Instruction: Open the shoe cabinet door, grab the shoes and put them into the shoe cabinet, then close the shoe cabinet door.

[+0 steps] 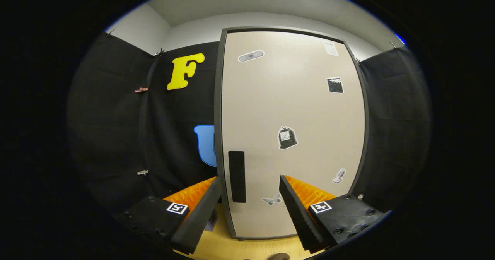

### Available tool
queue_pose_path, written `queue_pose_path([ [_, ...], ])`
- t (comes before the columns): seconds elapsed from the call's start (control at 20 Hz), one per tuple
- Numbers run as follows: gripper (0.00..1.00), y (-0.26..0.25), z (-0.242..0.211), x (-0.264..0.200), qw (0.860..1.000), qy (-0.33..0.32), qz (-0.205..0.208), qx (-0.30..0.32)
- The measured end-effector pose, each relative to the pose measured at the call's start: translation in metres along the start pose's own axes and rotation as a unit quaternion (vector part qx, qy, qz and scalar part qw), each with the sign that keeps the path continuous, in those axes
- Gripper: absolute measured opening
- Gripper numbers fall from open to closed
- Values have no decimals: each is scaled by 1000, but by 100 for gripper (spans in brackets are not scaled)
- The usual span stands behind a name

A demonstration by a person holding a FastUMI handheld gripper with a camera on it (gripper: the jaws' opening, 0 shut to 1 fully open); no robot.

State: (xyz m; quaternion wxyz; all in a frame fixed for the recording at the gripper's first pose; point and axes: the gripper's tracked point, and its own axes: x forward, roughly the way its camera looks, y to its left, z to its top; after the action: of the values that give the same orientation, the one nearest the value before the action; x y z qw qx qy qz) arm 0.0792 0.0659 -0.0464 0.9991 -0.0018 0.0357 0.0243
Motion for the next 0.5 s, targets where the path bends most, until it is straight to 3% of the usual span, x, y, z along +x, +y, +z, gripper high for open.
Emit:
queue_pose_path([
  [0.5, 98, 5, -30, 86, 999, 18, -25, 23],
])
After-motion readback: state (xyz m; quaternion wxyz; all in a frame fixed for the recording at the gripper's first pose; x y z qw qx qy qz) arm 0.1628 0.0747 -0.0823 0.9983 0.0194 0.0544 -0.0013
